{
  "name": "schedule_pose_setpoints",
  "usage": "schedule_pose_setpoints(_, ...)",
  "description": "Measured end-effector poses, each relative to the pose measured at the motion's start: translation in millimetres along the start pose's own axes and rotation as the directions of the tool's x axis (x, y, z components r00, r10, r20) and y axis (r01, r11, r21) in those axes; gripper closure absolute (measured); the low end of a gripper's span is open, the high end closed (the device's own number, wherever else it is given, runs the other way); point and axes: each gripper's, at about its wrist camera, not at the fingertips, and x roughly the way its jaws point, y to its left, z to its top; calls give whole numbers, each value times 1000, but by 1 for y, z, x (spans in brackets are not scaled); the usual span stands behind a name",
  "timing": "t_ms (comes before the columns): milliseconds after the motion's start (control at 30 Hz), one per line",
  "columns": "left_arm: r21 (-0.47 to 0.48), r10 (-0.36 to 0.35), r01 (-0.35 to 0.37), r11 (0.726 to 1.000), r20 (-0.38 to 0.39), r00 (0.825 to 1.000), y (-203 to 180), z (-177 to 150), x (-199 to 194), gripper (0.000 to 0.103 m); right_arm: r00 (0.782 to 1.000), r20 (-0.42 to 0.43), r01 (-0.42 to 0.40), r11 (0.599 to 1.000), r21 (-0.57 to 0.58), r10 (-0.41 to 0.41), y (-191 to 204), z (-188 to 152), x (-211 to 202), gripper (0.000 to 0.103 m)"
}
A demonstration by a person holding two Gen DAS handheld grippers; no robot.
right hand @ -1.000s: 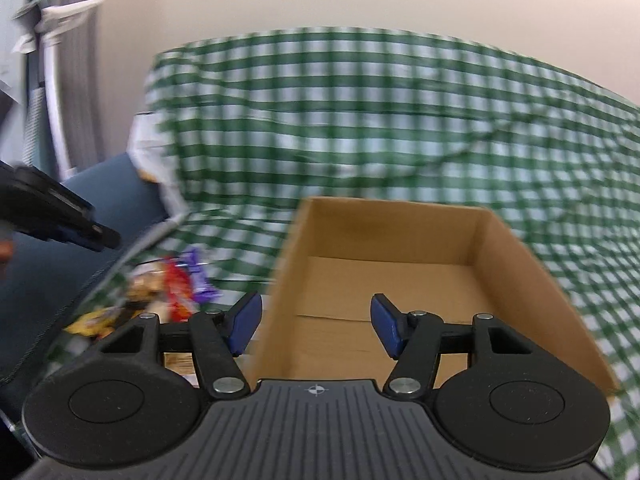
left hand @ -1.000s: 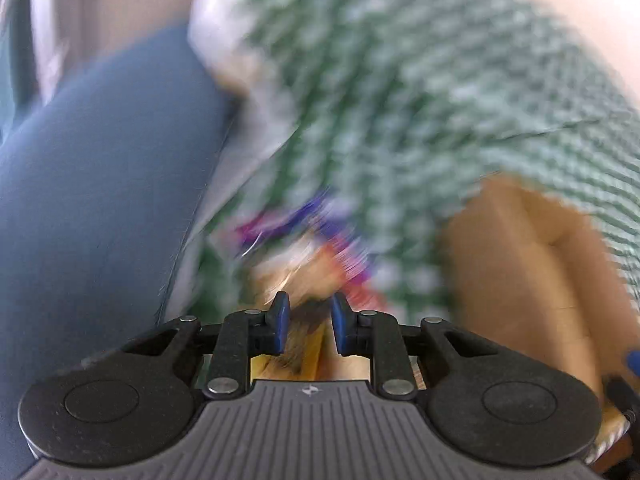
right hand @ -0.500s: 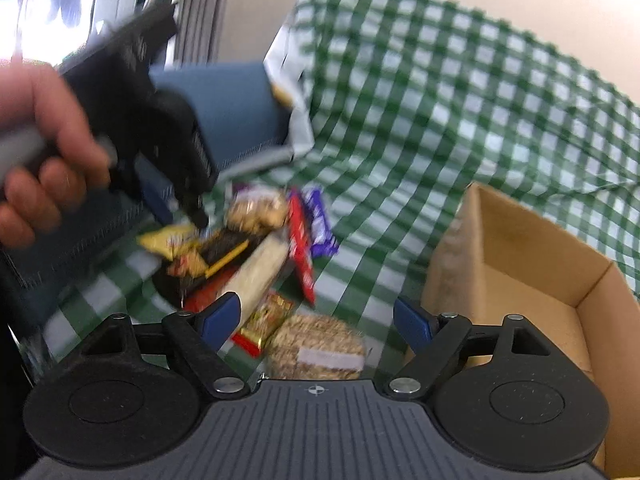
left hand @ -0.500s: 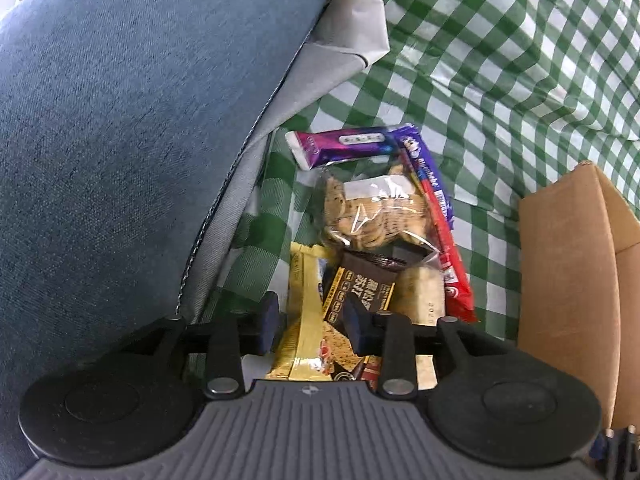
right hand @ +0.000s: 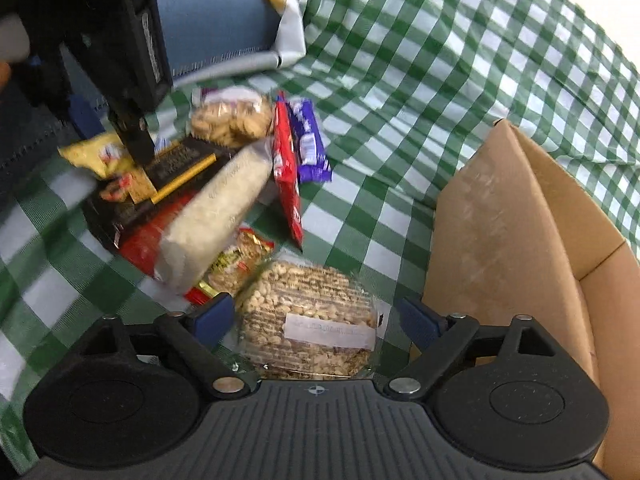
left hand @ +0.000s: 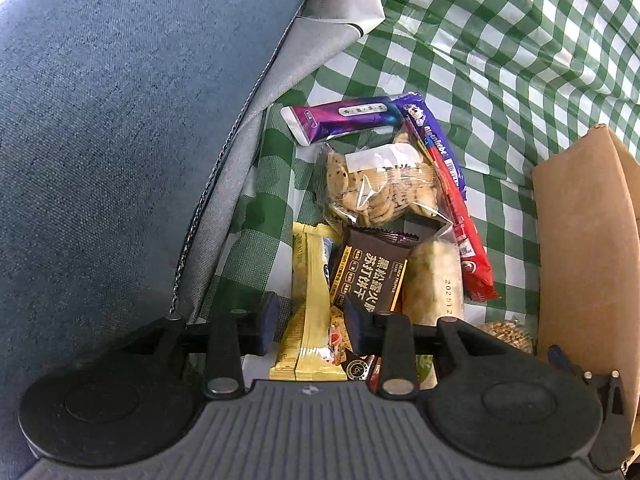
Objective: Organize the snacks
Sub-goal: 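Reach the left tool to the yellow bar while the right tool reaches the peanut bag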
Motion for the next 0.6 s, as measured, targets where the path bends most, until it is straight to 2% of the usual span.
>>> schedule_pose_setpoints(100,4,0,0,1000,-4,1000,0,0,1,63,999,-46,-21,1000,-9,21,2,3,14,13)
schedule_pose_setpoints(167,7,-5,5,1000,-7,1000,-2,0,2,65,997,-49,-65,997,41,67,-5,6,17,25)
schedule_pose_setpoints(200,10,-7,7,1000,-8,1000,-3,0,3,66,997,-42,-70,996,49,72,-7,9,18,26)
schedule_pose_setpoints(233,13,-7,7,1000,-6,1000,-5,-1,3,73,996,-33,-77,996,45,78,-6,-3,9,28)
schedule_pose_setpoints(267,14,-7,7,1000,-4,1000,-5,-1,3,80,996,-21,-85,996,36,86,-6,1,10,28)
schedule_pose_setpoints(333,10,-13,13,1000,3,1000,-5,-1,1,83,995,-5,-99,995,31,100,-6,-8,2,29)
schedule_pose_setpoints(467,-10,-49,50,999,31,998,1,-2,-5,86,992,27,-126,992,-23,127,-1,5,-5,29)
schedule_pose_setpoints(600,-14,-123,125,992,78,989,5,-3,-18,86,980,34,-194,978,-83,197,4,-11,-34,29)
